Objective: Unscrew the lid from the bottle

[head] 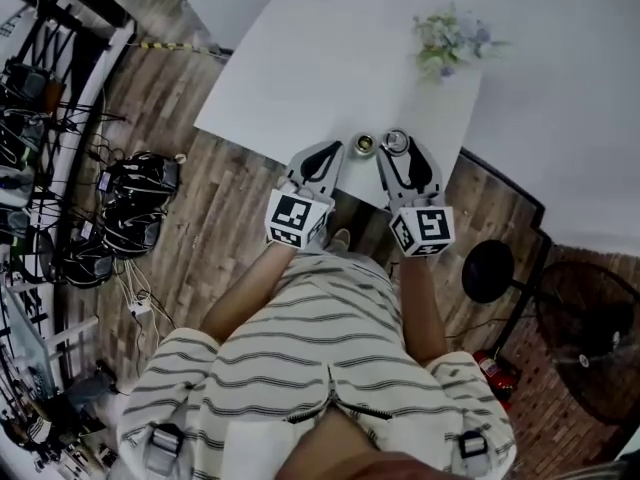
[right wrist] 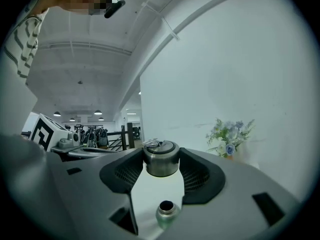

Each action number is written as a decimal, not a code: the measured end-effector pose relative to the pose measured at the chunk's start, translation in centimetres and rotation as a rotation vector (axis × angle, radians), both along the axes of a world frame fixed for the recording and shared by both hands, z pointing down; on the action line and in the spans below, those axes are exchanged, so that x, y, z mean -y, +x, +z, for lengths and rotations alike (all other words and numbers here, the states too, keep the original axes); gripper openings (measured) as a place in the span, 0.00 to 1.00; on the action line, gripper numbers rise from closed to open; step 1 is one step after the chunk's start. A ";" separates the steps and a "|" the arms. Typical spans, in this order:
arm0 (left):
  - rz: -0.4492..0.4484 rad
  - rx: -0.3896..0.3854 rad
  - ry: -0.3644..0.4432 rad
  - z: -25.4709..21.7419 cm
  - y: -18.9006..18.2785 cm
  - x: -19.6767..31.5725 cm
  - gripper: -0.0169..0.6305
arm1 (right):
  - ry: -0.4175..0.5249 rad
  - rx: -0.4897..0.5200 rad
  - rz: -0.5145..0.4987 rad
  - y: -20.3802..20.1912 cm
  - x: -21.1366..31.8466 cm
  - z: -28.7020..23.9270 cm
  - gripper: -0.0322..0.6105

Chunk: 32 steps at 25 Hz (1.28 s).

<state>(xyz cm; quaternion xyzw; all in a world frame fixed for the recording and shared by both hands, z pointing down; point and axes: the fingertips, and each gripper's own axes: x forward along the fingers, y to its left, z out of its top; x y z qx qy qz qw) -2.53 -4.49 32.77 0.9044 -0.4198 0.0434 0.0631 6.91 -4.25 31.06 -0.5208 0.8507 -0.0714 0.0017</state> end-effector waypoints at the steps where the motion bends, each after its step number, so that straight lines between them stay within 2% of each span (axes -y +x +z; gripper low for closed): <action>1: -0.005 -0.002 0.005 -0.6 0.0 -0.3 0.03 | 0.002 -0.001 0.007 0.1 -0.3 -0.4 0.42; 15: -0.029 0.001 0.109 -5.7 0.4 -3.9 0.03 | 0.082 0.004 0.039 0.1 -3.9 -5.0 0.42; 32: -0.051 0.012 0.167 -7.1 0.4 -4.9 0.03 | 0.100 -0.005 0.053 0.7 -4.7 -4.9 0.42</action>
